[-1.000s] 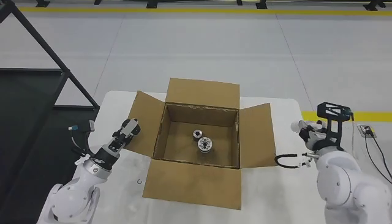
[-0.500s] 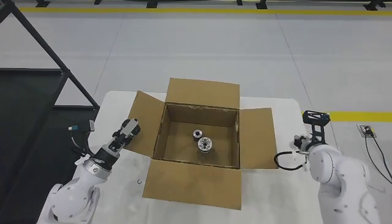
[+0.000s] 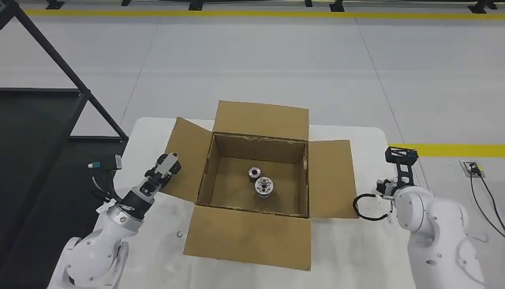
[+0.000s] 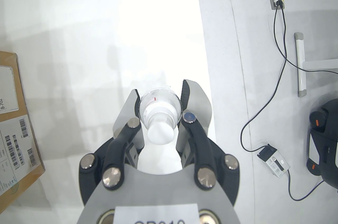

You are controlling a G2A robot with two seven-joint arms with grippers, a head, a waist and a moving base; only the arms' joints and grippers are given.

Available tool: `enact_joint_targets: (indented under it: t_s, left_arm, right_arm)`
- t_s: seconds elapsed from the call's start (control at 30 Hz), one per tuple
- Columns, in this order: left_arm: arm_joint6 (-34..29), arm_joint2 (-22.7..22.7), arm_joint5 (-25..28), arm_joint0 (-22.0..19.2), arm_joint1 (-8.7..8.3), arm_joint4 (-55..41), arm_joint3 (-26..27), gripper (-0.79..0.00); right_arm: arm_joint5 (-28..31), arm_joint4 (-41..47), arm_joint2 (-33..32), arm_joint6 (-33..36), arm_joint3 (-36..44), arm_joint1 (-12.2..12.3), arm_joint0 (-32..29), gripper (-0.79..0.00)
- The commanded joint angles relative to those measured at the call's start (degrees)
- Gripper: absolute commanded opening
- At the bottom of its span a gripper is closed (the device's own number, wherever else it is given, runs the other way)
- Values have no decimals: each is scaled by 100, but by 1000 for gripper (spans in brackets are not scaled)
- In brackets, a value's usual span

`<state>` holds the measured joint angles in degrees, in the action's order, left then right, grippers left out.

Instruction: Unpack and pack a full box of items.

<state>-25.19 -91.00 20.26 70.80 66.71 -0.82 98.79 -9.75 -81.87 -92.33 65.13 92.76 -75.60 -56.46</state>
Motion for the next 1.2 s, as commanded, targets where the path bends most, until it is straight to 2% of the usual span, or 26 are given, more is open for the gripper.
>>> enact_joint_targets:
  t_s: [0.0, 0.47, 0.6, 0.67, 0.83, 0.9, 1.0, 1.07, 1.17]
  left_arm:
    - [0, 0, 0, 0, 0, 0, 0, 0]
    - [0, 0, 0, 0, 0, 0, 0, 0]
    - [0, 0, 0, 0, 0, 0, 0, 0]
    - [0, 0, 0, 0, 0, 0, 0, 0]
    - [0, 0, 0, 0, 0, 0, 0, 0]
    - [0, 0, 0, 0, 0, 0, 0, 0]
    - [0, 0, 0, 0, 0, 0, 0, 0]
    - [0, 0, 0, 0, 0, 0, 0, 0]
    - [0, 0, 0, 0, 0, 0, 0, 0]
  right_arm:
    - [12, -5, 15, -9, -46, 4, 17, -785]
    - [-34, 117, 69, -186, -330, 17, 46, -776]
    - [-61, 127, 79, -202, -358, 22, 47, -529]
    - [-71, 133, 90, -217, -367, 24, 43, -459]
    - [-85, 161, 98, -232, -396, 31, 55, -394]
    - [-84, 169, 100, -236, -393, 35, 59, -296]
    - [-98, 175, 74, -237, -359, 44, 55, -228]
    - [-128, 167, 43, -242, -304, 51, 47, -132]
    - [-251, 149, -54, -286, -83, 63, -6, -71]
